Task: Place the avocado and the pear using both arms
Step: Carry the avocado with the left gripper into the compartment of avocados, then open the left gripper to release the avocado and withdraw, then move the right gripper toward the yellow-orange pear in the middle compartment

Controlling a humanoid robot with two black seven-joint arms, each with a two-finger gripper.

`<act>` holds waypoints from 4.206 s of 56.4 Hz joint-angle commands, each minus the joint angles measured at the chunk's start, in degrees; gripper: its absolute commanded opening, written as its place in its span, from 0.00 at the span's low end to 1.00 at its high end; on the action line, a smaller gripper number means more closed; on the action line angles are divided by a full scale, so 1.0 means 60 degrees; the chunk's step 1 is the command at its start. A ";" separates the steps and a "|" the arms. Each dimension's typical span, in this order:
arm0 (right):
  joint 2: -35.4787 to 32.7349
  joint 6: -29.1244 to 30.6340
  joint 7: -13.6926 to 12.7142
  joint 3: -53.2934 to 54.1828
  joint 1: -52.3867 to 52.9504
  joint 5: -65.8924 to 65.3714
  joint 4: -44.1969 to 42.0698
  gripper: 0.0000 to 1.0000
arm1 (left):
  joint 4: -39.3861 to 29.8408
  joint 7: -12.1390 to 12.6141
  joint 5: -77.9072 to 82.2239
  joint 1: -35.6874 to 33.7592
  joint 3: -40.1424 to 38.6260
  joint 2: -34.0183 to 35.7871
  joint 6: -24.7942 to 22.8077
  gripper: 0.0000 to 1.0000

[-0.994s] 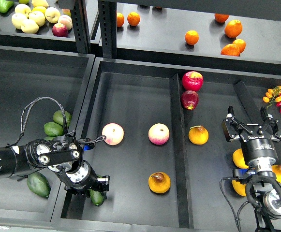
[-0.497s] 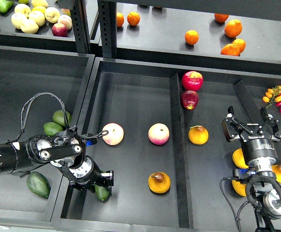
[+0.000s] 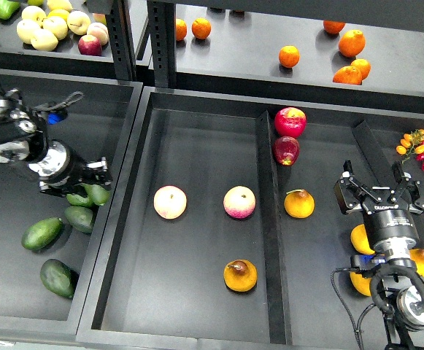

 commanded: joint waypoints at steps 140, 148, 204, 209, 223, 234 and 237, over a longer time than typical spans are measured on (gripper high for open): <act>0.0000 0.0027 0.0000 -0.0230 0.0162 -0.0013 -0.0001 1.00 | -0.0119 -0.0002 0.0801 0.3168 -0.0186 0.0462 0.0001 0.94; 0.0000 0.0027 0.0000 -0.0317 0.0162 -0.0013 -0.0016 1.00 | -0.0119 -0.0002 0.0787 0.3051 -0.0595 0.0608 0.0001 0.98; -0.0028 -0.0090 -0.0703 -0.2119 0.0279 -0.0043 -0.0352 1.00 | 0.0468 -0.0002 -0.6171 0.4412 -0.7407 -0.0401 0.0001 0.99; -0.0746 -0.0090 -0.0966 -0.2573 0.0542 -0.0028 -0.0338 1.00 | 0.0130 -0.0002 -0.6171 0.5233 -0.8637 -0.0914 0.0001 0.99; -0.3046 -0.0003 -0.2737 -0.4184 0.1274 0.0016 -0.0352 1.00 | -0.0894 -0.0002 -0.6010 0.7195 -1.2226 -0.3256 0.0001 0.99; -0.4306 0.0056 -0.4100 -0.5253 0.1977 0.0089 -0.0352 1.00 | -0.1700 -0.0002 -0.5512 0.8178 -1.3852 -0.4517 0.0001 0.99; -0.4701 0.0057 -0.4124 -0.5634 0.2153 0.0250 -0.0338 1.00 | -0.1876 -0.0002 -0.5263 0.8368 -1.4190 -0.4825 0.0001 0.99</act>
